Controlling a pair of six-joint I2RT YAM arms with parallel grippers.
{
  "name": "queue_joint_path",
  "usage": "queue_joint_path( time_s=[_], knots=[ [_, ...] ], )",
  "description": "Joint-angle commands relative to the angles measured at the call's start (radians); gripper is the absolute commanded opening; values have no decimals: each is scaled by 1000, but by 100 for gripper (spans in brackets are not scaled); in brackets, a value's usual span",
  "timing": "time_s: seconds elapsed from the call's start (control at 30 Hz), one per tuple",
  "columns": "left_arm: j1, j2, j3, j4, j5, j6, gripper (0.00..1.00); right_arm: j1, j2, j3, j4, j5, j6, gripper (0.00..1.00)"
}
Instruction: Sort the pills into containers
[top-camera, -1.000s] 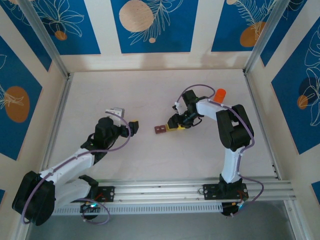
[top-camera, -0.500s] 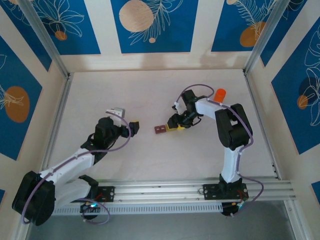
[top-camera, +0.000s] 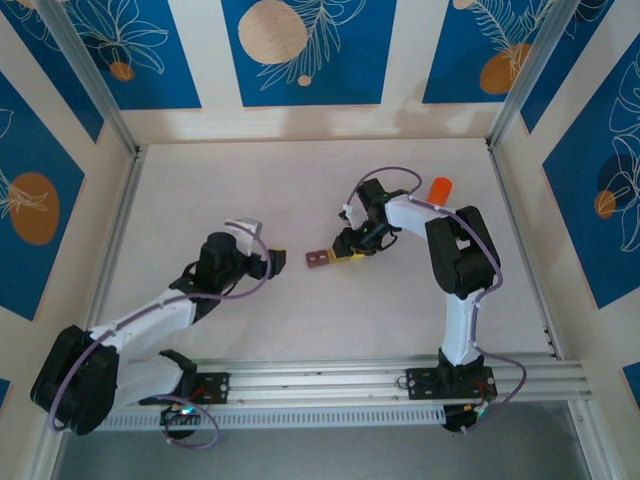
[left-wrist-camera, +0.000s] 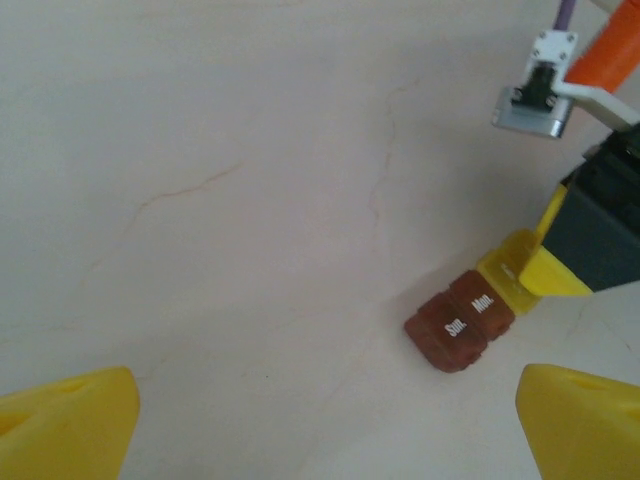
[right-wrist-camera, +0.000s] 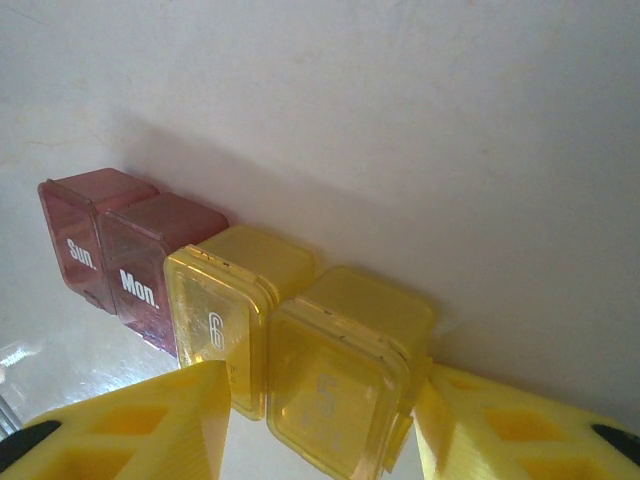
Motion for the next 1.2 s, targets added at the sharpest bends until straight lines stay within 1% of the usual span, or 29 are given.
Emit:
queue_joint_path(
  time_s=[0.0, 0.13, 0.2, 0.23, 0.33, 0.5, 0.6, 0.7, 0.77, 0.87, 0.97, 1.1, 1.17],
  knots=[
    [-25, 63, 74, -44, 81, 60, 96, 7, 38, 2, -33, 53, -16, 49],
    [-36, 172, 130, -41, 169, 138, 90, 4, 48, 18, -42, 62, -13, 49],
    [-37, 228, 163, -51, 219, 203, 78, 3, 57, 31, -51, 62, -12, 49],
    [-36, 252, 186, -66, 246, 233, 73, 2, 61, 40, -58, 61, -10, 49],
    [-36, 309, 240, -122, 319, 334, 72, -5, 72, 60, -75, 55, -8, 48],
    [-38, 360, 347, -274, 374, 476, 72, -16, 85, 88, -95, 34, -4, 47],
    [-43, 369, 397, -365, 346, 575, 71, -22, 92, 100, -100, 26, 1, 46],
    [-48, 356, 382, -385, 336, 706, 73, -25, 98, 106, -104, 19, -1, 45],
    [-53, 354, 374, -389, 335, 758, 75, -26, 99, 107, -100, 16, -2, 45],
    [-64, 377, 384, -405, 316, 782, 76, -27, 101, 107, -95, 13, -3, 44],
    [-78, 419, 415, -443, 268, 807, 76, -28, 103, 109, -90, 16, -1, 44],
    [-84, 475, 470, -494, 225, 788, 76, -27, 102, 108, -88, 19, -2, 43],
    [-89, 498, 481, -492, 218, 787, 76, -25, 100, 105, -86, 22, -3, 43]
  ],
)
